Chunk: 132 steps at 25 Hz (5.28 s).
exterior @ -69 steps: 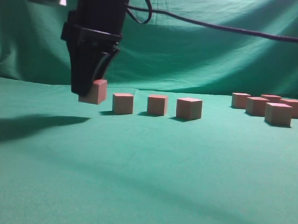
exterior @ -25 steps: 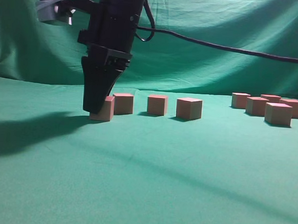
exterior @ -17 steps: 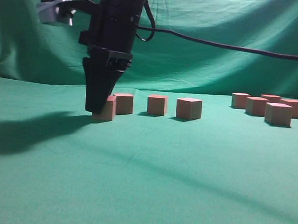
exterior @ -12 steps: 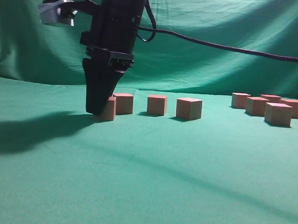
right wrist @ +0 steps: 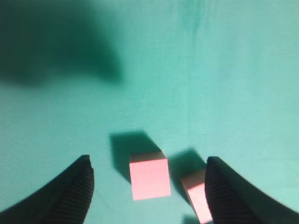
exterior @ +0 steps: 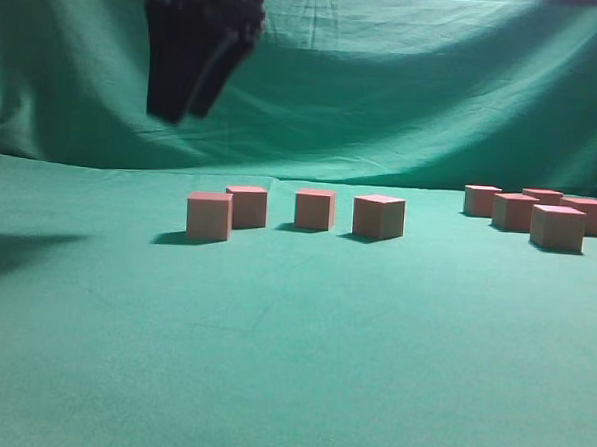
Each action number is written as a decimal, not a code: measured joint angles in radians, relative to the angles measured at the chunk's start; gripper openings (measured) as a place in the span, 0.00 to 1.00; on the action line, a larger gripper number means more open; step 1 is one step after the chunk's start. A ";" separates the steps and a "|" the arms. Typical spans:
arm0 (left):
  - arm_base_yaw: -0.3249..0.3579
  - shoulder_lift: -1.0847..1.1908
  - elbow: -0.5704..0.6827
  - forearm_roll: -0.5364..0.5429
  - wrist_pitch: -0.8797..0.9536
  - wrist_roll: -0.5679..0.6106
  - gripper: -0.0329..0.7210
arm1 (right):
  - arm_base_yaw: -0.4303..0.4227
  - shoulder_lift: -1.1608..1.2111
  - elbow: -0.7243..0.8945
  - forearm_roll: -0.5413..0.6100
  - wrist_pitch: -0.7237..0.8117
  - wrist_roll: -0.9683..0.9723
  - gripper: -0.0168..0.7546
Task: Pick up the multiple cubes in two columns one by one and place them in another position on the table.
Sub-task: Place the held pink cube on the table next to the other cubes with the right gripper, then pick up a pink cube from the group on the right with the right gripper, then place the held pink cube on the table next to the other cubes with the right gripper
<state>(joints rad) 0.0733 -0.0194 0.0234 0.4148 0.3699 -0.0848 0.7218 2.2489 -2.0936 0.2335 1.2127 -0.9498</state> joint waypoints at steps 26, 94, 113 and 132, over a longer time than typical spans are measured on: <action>0.000 0.000 0.000 0.000 0.000 0.000 0.04 | -0.367 -0.706 0.454 -0.392 0.047 1.056 0.62; 0.000 0.000 0.000 0.000 0.000 0.000 0.04 | -0.175 -0.639 0.879 0.212 -0.359 0.650 0.34; 0.000 0.000 0.000 0.000 0.000 0.000 0.04 | -0.030 -0.160 0.499 0.058 -0.314 0.743 0.34; 0.000 0.000 0.000 0.000 0.000 0.000 0.04 | -0.030 -0.124 0.495 0.054 -0.391 0.704 0.34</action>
<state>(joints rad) 0.0733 -0.0194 0.0234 0.4148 0.3699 -0.0848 0.6913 2.1249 -1.5982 0.2875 0.8219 -0.2457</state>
